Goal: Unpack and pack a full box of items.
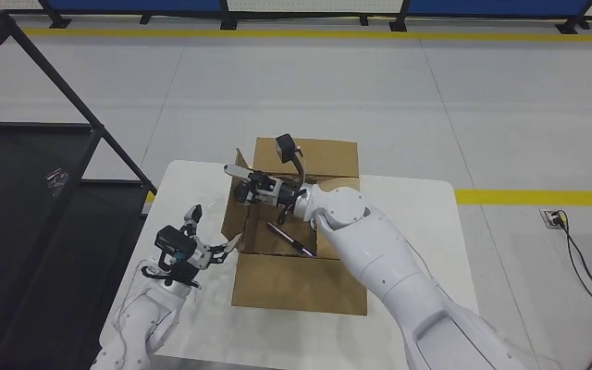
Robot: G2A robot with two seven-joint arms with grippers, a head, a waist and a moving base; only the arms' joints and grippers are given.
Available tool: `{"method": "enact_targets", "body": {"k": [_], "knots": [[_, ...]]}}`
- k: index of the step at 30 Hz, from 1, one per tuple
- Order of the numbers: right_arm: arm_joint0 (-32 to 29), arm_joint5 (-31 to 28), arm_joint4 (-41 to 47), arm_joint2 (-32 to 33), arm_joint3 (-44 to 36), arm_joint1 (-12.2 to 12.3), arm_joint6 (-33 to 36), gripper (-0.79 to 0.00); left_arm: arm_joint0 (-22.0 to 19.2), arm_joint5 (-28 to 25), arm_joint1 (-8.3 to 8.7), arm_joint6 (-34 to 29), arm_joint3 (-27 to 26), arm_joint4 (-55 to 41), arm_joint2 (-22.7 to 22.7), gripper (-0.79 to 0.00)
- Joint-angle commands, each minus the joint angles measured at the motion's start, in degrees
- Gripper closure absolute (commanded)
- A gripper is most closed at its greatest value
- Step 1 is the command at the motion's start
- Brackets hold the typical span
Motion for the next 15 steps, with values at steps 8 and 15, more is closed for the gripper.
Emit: {"method": "enact_targets", "body": {"k": [8,15], "knots": [[0.6,-4.0,1.1,1.7,2.8,0.0,3.7,-0.785,0.6,1.7,0.03,-0.2,1.8,-4.6,-3.7,-0.785],[0.2,-6.5,1.2,4.0,4.2,1.2,3.9,-0.785,0.6,2.6,0.23,-0.8,4.7,-6.0,-6.7,-0.785]]}}
